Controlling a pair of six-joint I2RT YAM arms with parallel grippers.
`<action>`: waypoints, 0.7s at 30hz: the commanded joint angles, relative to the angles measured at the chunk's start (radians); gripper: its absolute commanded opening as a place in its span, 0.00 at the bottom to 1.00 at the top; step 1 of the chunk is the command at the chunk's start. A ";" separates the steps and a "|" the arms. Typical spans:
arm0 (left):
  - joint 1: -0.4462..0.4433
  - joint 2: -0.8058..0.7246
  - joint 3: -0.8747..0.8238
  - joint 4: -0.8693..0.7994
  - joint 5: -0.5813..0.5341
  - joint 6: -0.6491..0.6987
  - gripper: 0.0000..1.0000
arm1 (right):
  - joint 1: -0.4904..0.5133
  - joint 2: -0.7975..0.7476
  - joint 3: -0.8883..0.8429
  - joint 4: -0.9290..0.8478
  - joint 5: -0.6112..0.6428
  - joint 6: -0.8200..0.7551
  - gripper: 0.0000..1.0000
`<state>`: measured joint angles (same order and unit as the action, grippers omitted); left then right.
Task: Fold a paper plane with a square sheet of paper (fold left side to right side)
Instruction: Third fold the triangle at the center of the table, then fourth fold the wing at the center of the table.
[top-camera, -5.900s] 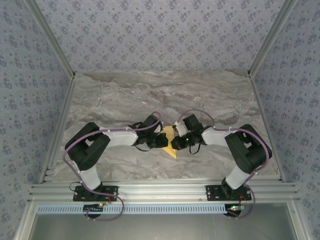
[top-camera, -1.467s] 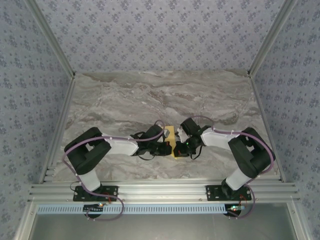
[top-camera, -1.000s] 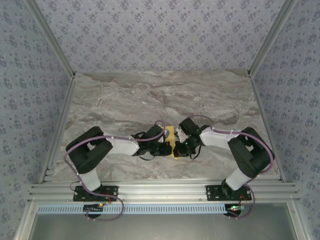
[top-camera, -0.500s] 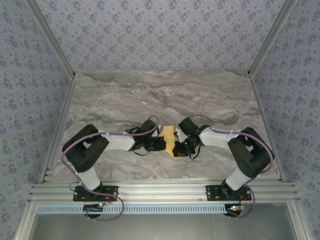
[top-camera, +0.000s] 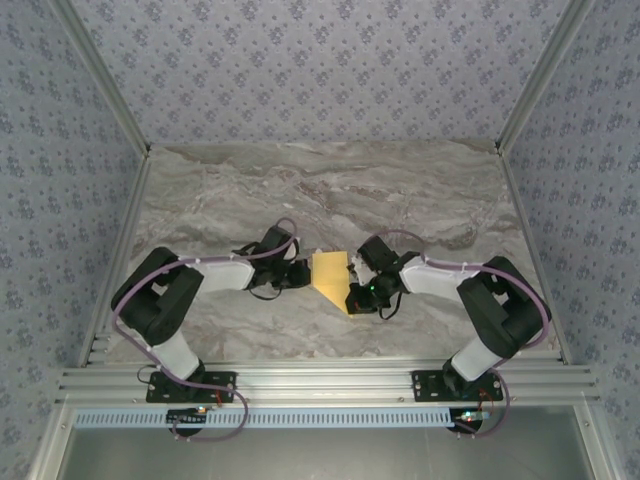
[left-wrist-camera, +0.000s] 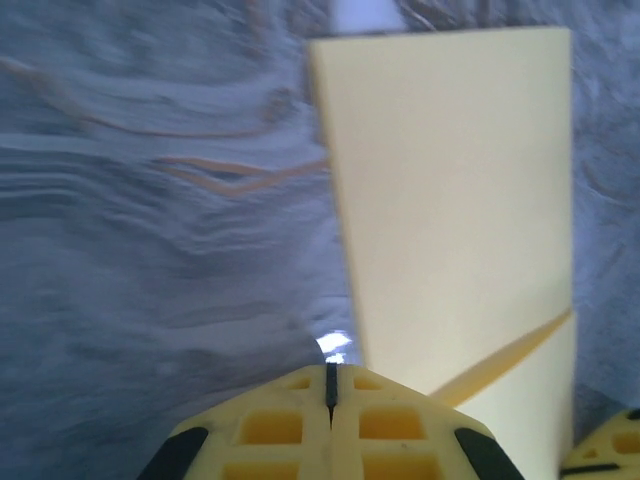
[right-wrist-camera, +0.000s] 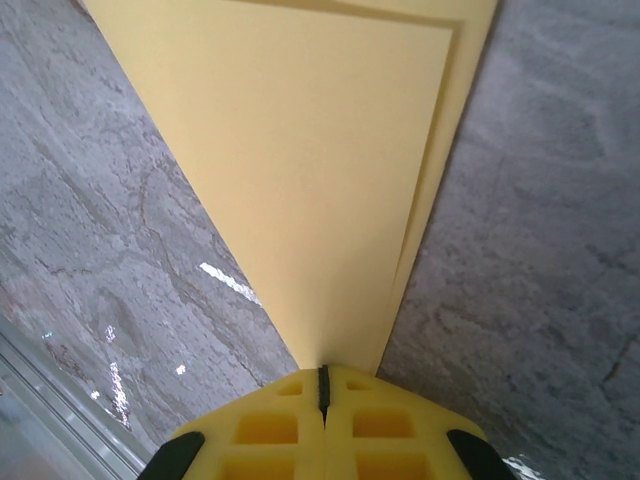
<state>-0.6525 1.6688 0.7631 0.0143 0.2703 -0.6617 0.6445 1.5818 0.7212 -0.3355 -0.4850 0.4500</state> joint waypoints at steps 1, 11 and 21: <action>0.023 -0.106 -0.013 -0.099 -0.083 0.030 0.05 | 0.006 -0.012 -0.042 -0.050 0.094 -0.028 0.00; -0.004 -0.274 -0.160 0.116 0.081 -0.168 0.34 | 0.002 -0.268 -0.022 -0.007 0.194 -0.094 0.37; -0.079 -0.114 -0.108 0.233 0.098 -0.239 0.46 | -0.001 -0.303 -0.040 0.013 0.204 -0.175 0.58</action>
<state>-0.7265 1.5352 0.6094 0.1875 0.3542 -0.8745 0.6483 1.2472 0.6891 -0.3313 -0.2832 0.3202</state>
